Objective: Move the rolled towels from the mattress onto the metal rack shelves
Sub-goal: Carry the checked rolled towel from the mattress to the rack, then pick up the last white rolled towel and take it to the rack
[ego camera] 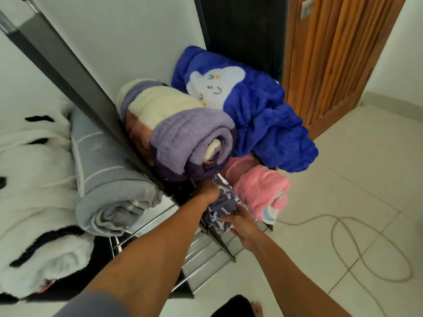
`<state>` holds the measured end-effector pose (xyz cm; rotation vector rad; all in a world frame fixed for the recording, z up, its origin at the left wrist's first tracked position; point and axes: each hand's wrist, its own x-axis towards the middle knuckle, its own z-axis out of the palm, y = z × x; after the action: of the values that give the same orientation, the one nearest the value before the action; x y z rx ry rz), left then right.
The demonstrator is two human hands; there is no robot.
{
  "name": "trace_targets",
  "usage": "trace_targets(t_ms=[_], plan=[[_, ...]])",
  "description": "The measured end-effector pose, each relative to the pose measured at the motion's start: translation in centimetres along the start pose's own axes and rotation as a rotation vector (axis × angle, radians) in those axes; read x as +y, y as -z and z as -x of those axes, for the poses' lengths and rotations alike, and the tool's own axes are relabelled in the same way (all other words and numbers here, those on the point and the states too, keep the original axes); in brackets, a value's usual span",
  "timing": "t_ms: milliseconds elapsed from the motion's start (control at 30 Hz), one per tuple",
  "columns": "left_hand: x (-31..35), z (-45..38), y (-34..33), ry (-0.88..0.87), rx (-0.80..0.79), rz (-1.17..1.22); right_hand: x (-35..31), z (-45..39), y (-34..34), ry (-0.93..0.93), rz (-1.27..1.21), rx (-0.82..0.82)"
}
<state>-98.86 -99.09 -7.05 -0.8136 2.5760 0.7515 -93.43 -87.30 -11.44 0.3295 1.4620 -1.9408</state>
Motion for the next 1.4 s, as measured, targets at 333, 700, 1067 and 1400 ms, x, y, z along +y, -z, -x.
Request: trace_targets(t_ms=[333,700,1067,1400], plan=[[2.3,5.7,-1.8,-0.104,-0.072,-0.176,-0.2,7.8,7.8,-0.096,-0.118,0.098],[15.4,23.7,-13.7,-0.487,-0.389,-0.137,3.4,31.0,28.6,0.028,-0.554,0.499],[27.0,47.7,-30.6,-1.055,-0.898,-0.354,13.8,55.0,33.7,0.411,-1.087,1.062],[25.2,68.2,-44.4,-1.146,-1.241,-0.66,29.0,70.6,35.9,0.546,-1.568,1.474]])
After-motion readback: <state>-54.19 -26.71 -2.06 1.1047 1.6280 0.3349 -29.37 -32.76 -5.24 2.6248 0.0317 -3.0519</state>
